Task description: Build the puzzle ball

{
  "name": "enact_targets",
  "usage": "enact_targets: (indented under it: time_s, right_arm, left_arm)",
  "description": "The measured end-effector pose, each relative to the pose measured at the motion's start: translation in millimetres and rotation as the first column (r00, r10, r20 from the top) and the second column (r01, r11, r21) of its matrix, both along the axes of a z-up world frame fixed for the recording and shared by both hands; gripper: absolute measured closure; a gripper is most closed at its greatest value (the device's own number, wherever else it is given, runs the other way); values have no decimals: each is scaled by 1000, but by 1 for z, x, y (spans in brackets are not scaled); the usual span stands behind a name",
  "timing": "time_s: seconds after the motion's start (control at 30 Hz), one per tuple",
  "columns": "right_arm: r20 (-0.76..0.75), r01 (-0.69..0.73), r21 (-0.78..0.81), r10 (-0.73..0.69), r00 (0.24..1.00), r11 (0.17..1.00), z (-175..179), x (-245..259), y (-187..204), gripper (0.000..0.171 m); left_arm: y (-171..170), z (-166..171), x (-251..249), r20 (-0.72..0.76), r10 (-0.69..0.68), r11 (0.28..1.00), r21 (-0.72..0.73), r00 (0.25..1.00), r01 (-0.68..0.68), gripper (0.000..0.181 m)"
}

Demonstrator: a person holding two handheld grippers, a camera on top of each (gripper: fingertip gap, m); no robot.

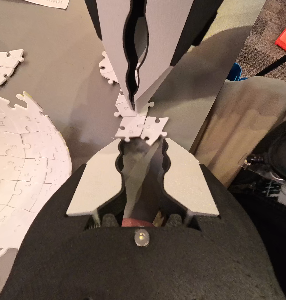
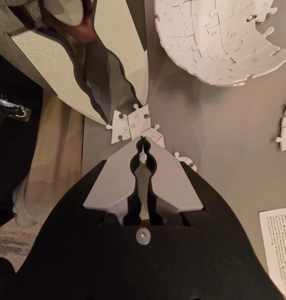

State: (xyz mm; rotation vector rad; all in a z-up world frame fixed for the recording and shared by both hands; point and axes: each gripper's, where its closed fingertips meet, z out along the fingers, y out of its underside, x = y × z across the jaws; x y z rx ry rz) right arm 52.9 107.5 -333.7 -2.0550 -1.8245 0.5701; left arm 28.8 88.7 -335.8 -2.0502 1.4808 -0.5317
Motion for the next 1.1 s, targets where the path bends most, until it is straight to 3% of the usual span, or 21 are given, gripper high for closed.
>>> enact_targets:
  time_s: [0.3,0.7,0.9,1.1]
  right_arm:
    - [76,-18,21,16,997,1000,-1,1,-1,171]
    - [71,2,15,-3,997,1000,-1,0,-1,171]
    - [61,1,13,-2,998,1000,-1,0,-1,171]
    - [39,9,14,-10,999,1000,0,0,-1,171]
  left_arm:
    - [-1,0,0,8,3,1000,-3,1000,-3,137]
    - [-3,7,5,156,168,962,-240,973,-127,144]
    - [0,6,-1,112,123,989,-95,986,-113,145]
    - [-9,5,2,145,156,970,-208,977,-123,148]
